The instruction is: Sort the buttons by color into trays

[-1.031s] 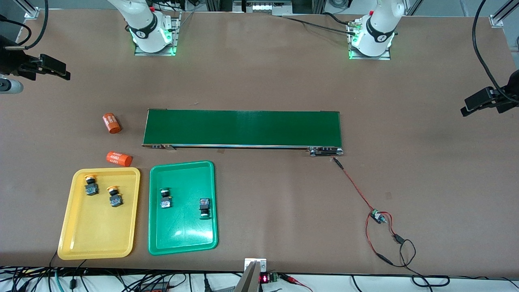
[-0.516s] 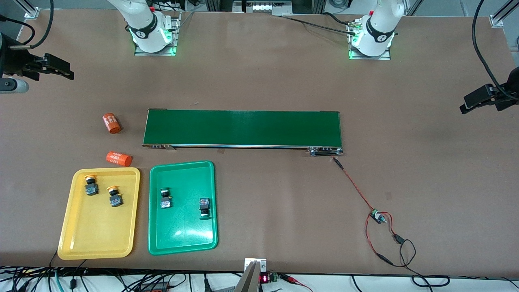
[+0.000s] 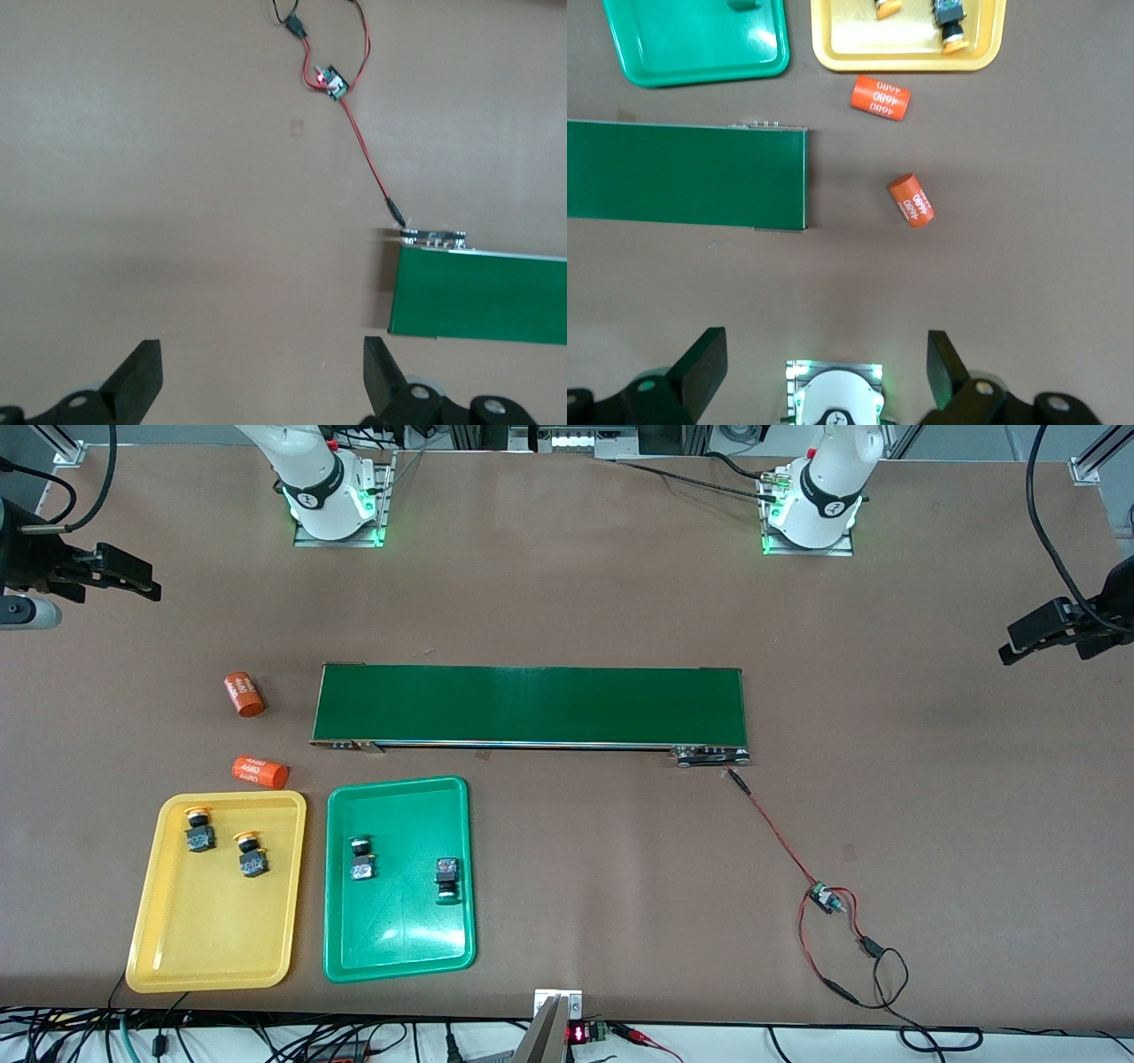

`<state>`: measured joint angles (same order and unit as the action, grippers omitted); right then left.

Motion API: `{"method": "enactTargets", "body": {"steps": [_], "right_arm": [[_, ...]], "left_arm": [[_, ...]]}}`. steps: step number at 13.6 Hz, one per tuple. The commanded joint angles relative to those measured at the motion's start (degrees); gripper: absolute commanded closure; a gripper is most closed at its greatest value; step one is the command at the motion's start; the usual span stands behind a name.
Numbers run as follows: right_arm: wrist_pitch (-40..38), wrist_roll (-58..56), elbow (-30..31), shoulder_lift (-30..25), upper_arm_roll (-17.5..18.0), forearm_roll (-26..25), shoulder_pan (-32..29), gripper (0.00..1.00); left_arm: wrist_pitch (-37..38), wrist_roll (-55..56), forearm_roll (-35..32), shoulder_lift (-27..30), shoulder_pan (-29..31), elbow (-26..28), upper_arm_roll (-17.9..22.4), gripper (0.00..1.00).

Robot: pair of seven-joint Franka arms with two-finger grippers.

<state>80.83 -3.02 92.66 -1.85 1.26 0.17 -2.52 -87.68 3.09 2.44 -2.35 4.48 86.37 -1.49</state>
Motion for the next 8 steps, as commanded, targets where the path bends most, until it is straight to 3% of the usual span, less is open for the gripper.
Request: {"method": "enactTargets", "body": {"steps": [1,8], "right_arm": [[1.4,0.5,0.2,-0.2,0.1,-0.3,-0.1,0.0],[1.2,0.4,0.2,-0.1,0.1,-1.0,-0.5,0.0]], "left_arm": [[0.8,0.2,0.7,1.2,-0.4,0.6,0.3,0.0],[3.3,-2.6,-0.2,2.4,-0.1,1.8,0.3,0.0]]}}
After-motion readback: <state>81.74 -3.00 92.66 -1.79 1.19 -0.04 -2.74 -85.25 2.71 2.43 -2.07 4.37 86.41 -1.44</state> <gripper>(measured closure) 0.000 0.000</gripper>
